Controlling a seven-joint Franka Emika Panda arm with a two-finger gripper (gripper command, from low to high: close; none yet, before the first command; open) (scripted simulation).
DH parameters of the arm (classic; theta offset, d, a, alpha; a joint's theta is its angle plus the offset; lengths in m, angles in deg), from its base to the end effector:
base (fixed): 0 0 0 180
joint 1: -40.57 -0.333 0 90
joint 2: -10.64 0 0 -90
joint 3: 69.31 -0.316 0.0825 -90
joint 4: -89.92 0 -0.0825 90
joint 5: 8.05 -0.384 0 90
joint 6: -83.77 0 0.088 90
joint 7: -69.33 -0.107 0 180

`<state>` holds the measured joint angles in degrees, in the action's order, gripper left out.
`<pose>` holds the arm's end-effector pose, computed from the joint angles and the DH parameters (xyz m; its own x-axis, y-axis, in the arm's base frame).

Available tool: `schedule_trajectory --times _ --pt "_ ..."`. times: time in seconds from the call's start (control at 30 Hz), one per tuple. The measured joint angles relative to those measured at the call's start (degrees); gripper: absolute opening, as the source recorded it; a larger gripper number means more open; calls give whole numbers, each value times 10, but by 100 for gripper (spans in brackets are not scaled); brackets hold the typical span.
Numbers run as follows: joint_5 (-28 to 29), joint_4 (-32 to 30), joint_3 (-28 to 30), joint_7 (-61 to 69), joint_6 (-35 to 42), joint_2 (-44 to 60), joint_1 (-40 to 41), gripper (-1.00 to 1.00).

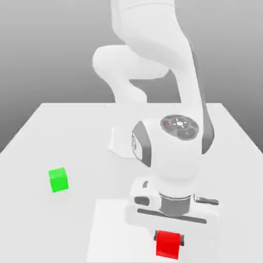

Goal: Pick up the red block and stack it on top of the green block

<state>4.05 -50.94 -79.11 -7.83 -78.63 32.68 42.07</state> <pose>0.4666 0.0851 0.1476 0.5296 -0.8483 0.0007 -0.8483 -0.5296 -0.0027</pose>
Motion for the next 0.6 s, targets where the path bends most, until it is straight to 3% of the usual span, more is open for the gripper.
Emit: schedule_trajectory --times 0.23,0.6 --pt "-54 -17 -31 35 74 -92 24 -100" --pt "-120 -119 61 -266 96 -212 132 -100"
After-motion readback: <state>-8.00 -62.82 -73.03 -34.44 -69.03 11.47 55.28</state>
